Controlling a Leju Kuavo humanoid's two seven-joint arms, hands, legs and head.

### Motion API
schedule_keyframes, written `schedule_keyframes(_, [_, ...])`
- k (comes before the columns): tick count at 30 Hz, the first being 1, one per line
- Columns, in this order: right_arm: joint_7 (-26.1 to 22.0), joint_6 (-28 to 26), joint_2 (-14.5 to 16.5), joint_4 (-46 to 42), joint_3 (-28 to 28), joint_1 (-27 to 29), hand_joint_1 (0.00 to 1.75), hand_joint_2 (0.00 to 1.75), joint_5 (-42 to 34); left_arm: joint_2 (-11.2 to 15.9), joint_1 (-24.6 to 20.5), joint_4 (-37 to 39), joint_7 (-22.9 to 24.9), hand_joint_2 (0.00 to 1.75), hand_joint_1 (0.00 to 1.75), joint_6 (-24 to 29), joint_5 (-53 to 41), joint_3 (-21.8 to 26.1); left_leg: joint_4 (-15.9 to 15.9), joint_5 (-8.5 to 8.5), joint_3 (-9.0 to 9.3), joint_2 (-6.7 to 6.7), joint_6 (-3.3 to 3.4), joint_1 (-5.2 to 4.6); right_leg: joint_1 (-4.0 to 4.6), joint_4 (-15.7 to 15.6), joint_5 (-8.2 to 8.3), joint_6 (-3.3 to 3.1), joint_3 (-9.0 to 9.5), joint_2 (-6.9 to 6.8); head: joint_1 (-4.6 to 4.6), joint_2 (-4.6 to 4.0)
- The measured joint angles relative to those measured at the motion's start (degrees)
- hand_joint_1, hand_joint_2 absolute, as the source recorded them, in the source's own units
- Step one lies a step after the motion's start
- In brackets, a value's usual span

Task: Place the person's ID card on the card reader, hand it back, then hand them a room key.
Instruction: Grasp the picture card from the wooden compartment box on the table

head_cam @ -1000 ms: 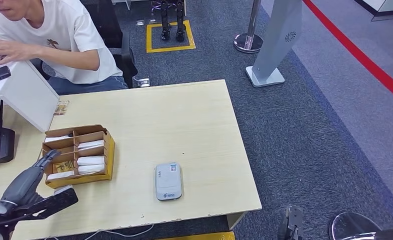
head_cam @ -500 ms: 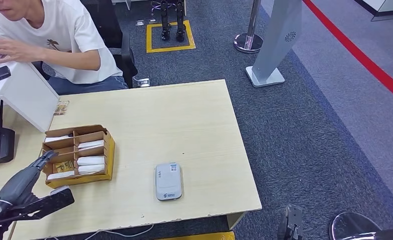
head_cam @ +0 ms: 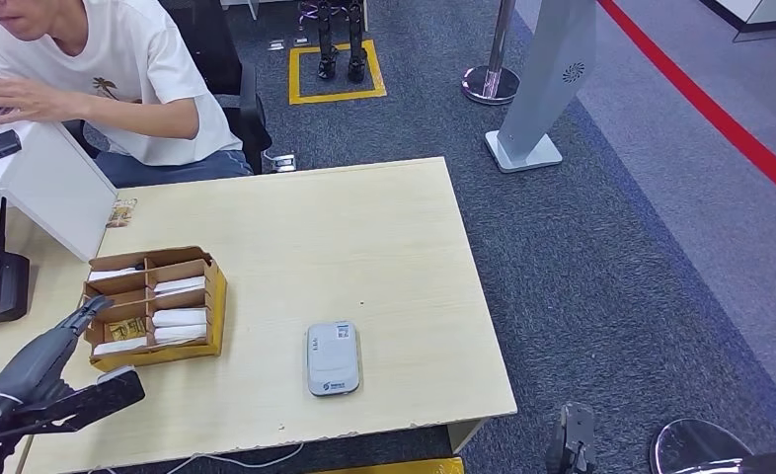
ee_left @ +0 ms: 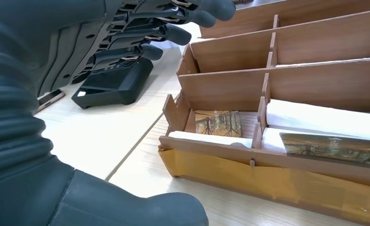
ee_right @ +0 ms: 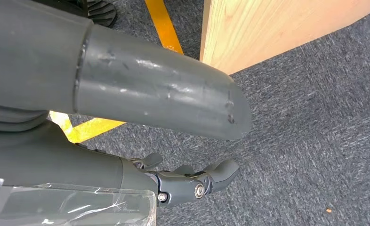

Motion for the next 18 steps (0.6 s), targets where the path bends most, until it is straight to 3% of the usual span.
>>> schedule_keyframes(18, [0.43, 0.24, 0.33, 0.00, 1.44, -0.63, 0.00, 0.00, 0.17, -5.15, -3.66, 6.15, 0.18, 1.75, 0.00, 3.10, -4.58, -2.92, 0.00, 0.00, 0.00, 0.01, 0.00, 0.00, 0.00, 0.00, 0.00, 0.00, -0.01, 0.00, -0.01, -0.01])
